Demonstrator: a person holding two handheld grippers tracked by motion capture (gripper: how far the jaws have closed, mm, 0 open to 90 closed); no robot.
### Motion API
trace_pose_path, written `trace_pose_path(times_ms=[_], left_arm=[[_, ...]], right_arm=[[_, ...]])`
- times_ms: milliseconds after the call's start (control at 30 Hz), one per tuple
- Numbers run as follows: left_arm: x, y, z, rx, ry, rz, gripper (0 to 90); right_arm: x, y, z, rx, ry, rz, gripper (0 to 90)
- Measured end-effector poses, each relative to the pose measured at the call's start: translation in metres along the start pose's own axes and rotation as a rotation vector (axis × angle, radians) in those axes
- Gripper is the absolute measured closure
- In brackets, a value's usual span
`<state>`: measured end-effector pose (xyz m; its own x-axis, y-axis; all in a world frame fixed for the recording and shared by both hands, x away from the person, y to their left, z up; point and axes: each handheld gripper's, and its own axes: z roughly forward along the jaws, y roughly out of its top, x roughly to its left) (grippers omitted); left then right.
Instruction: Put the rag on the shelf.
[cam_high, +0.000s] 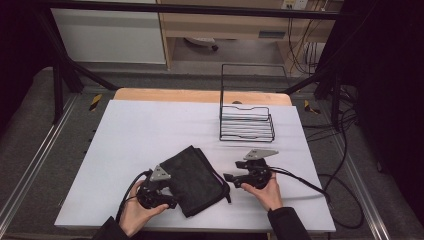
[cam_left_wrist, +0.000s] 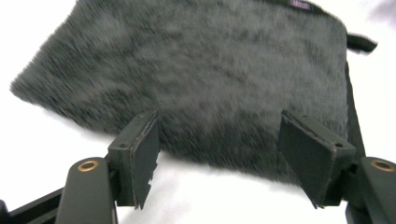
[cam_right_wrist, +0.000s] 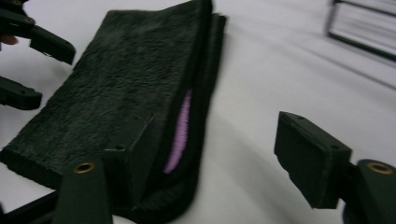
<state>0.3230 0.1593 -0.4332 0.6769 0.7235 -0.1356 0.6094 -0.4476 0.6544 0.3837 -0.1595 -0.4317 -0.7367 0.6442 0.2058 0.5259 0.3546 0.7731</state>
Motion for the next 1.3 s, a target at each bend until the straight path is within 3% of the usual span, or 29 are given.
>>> trace_pose_path(times_ms=[133, 167, 333, 700, 833, 1100, 1300], left_arm=[[-0.005, -0.005, 0.003, 0.012, -0.026, -0.017, 29.1], [-0.007, -0.006, 0.003, 0.009, -0.027, -0.022, 30.7], [-0.011, -0.009, 0.004, 0.007, -0.050, -0.047, 35.9], [-0.014, -0.015, 0.005, -0.007, -0.082, -0.103, 48.8], [-0.016, -0.015, 0.006, -0.004, -0.093, -0.101, 53.0], [-0.017, -0.010, 0.009, 0.012, -0.110, -0.095, 79.1], [-0.010, -0.008, 0.006, 0.027, -0.144, -0.075, 85.7]], right_arm=[[0.008, 0.001, 0.014, 0.046, 0.020, -0.020, 38.8], [0.011, -0.001, 0.021, 0.069, 0.018, -0.030, 44.4], [0.013, -0.006, 0.026, 0.099, 0.009, -0.049, 55.0], [0.015, -0.008, 0.030, 0.130, 0.062, 0.027, 71.3], [0.014, -0.008, 0.030, 0.139, 0.070, 0.040, 74.8], [0.017, -0.007, 0.027, 0.126, 0.068, 0.054, 82.0], [0.020, -0.007, 0.022, 0.129, 0.069, 0.074, 82.4]])
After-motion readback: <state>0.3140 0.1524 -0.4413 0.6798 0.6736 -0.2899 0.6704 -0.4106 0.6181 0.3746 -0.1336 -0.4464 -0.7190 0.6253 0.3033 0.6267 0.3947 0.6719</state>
